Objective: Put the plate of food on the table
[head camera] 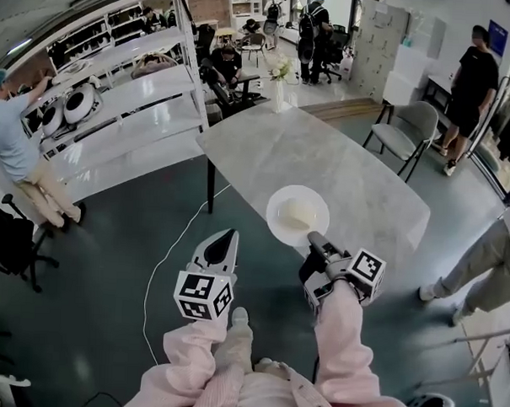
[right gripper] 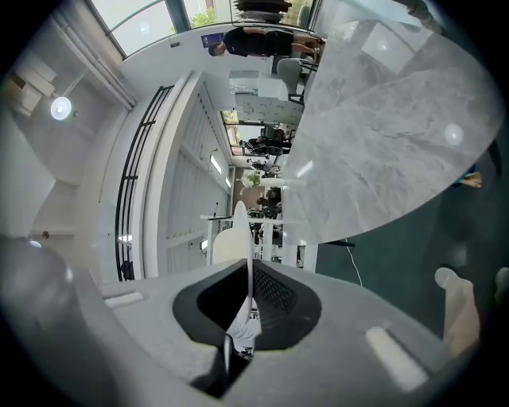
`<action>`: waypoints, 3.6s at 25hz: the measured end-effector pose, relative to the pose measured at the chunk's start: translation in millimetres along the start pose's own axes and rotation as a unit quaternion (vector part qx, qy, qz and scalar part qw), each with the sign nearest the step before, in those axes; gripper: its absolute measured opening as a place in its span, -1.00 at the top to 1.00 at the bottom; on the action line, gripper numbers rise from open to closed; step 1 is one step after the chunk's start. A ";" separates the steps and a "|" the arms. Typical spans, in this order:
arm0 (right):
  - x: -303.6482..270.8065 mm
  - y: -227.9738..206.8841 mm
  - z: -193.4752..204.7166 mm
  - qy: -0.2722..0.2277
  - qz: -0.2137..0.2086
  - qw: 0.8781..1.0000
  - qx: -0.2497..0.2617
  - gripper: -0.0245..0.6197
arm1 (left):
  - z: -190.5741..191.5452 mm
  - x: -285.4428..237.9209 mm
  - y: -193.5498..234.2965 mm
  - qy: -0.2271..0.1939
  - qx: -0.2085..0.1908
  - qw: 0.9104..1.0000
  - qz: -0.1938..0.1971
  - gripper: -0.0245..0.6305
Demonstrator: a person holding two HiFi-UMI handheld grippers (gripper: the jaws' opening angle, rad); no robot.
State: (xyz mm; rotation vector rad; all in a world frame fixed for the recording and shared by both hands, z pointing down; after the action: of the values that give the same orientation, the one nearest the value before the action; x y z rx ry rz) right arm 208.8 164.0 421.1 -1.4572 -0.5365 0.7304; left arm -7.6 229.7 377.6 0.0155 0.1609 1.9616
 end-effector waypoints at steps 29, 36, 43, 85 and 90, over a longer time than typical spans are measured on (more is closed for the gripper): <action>-232.7 8.6 -88.2 -0.070 0.021 0.997 0.000 0.88 | -23.8 -208.5 192.5 0.021 0.014 0.995 0.098 0.93; -290.7 -2.6 -118.9 -0.058 0.025 0.998 0.003 0.88 | -14.3 -259.7 234.1 0.029 0.027 0.995 0.089 0.93; -362.1 -5.5 -153.8 -0.034 0.023 0.999 0.006 0.88 | -18.1 -325.6 281.1 0.045 0.036 0.995 0.077 0.93; -585.4 -175.8 -215.1 -0.001 0.169 0.984 -0.047 0.88 | 133.1 -500.9 413.7 0.208 0.159 0.962 0.074 0.93; -583.8 -187.9 -211.1 -0.001 0.186 0.981 -0.048 0.88 | 141.1 -500.3 413.9 0.214 0.164 0.960 0.075 0.93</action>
State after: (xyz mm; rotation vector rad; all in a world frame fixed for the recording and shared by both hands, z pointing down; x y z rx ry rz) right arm -14.0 -398.3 655.4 -1.6698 -0.3044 1.0111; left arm -181.8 -371.9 599.4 -0.1873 0.7889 2.0445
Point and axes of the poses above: the fingertips, and each gripper's own axes: x backward along the fingers, y to its left, z out of its underside, the point moved 4 cm from there along x, backward along the fingers, and after that the axes turned 7 degrees about z, right-handed, at the moved point
